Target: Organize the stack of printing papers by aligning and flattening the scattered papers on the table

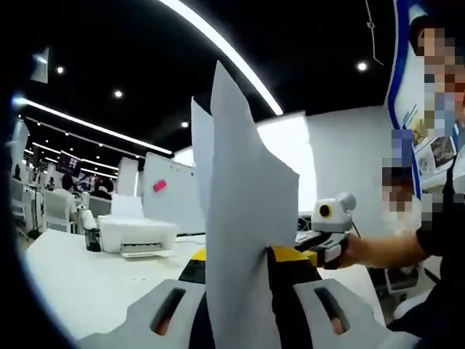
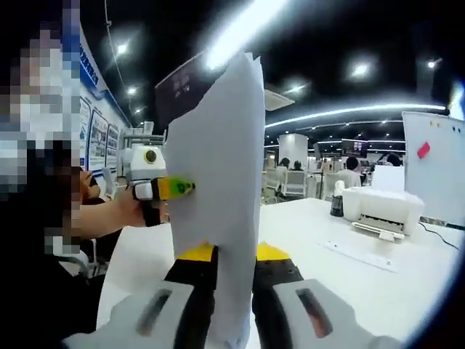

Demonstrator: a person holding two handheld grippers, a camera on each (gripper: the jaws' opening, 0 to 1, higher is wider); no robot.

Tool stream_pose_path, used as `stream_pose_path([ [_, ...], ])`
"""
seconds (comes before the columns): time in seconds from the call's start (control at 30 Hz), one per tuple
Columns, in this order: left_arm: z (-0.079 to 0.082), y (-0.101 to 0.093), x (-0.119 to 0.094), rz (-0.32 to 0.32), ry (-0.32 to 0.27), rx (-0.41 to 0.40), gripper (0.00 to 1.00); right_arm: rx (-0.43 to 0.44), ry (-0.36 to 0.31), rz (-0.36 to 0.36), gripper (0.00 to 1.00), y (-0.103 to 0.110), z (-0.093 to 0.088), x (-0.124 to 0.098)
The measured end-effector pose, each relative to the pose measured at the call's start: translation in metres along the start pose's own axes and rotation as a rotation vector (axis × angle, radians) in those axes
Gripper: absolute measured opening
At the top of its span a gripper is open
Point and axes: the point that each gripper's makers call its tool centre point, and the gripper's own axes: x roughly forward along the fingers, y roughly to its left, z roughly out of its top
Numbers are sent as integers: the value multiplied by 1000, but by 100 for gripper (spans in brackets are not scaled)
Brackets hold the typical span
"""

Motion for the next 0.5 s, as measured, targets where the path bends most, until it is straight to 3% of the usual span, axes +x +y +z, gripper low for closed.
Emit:
stream_pose_path([
  [0.17,-2,1,1,2,6,-4,24,-33,13,-7,0,1,-1,-1],
  [0.5,3,-2,-13,-24,16,14,24,5,19,33,0,7,0,-7],
])
